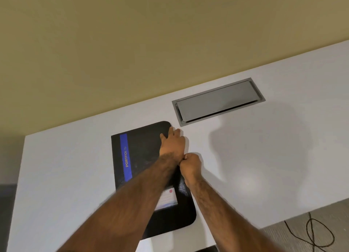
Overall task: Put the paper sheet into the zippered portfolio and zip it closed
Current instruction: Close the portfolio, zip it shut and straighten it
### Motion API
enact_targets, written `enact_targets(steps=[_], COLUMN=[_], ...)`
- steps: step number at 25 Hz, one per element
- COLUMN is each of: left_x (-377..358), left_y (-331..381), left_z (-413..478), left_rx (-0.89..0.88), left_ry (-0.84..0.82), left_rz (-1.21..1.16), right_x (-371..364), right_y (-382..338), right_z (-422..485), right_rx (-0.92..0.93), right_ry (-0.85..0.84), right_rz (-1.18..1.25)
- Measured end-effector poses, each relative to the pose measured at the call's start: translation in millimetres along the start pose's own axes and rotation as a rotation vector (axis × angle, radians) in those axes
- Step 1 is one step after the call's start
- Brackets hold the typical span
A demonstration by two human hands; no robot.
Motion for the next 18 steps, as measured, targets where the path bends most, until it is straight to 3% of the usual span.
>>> enact_targets(steps=[10, 15, 18], left_x=[3, 19, 37], left_y=[10, 2, -19], left_z=[14, 22, 33], left_rx=[0.096, 0.034, 0.064], left_ry=[-0.091, 0.018, 0.123], left_rz=[0.168, 0.174, 0.034], right_x=[3, 1, 0], right_y=[-4, 1, 4], right_z=[4, 5, 7], right_rx=[0.039, 0.002, 0.017], right_ry=[-0.064, 0.001, 0.029], right_rz=[-0.027, -0.054, -0.106])
Point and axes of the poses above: each hand's wrist, its own z-axis towards the middle knuckle, its own x-axis out of the back of the hand, y = z × x, the point moved 8 cm from there along z, towards the middle knuckle, and after that the axes turned 7 degrees about -z, right-handed, at the moved point
